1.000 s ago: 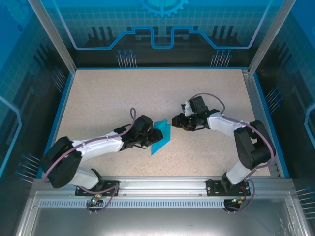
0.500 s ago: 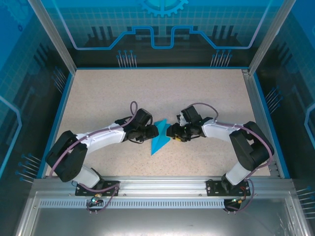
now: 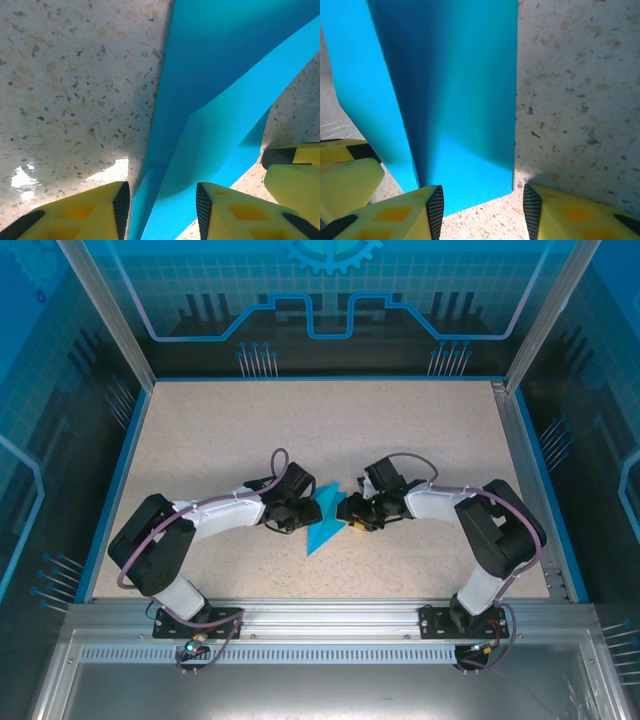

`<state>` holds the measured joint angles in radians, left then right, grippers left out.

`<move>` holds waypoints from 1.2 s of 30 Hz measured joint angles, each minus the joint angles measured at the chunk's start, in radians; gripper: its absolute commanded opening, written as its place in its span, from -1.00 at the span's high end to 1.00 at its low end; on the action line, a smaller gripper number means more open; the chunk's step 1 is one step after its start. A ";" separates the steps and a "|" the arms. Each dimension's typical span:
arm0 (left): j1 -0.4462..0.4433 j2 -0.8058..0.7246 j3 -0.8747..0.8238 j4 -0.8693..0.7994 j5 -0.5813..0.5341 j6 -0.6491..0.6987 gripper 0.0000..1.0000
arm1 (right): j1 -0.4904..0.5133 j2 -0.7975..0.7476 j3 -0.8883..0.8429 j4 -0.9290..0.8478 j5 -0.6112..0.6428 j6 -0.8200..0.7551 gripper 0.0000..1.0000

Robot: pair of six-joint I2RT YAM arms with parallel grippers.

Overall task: Fold a paper plane with a square sheet of paper (pick it up from the middle)
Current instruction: Turn over the paper at the center of the table.

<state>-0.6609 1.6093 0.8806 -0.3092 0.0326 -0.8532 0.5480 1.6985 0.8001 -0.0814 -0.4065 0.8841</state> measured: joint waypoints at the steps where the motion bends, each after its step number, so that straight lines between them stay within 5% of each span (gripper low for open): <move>1: 0.000 0.001 0.000 0.000 0.002 0.000 0.17 | 0.002 0.002 0.000 0.005 -0.002 0.003 0.08; 36: 0.000 0.070 0.000 0.005 0.024 -0.001 0.42 | 0.016 0.000 0.011 -0.010 0.060 0.045 0.06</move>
<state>-0.6609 1.6794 0.8810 -0.3046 0.0570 -0.8539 0.5644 1.6981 0.8116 -0.0914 -0.3470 0.9291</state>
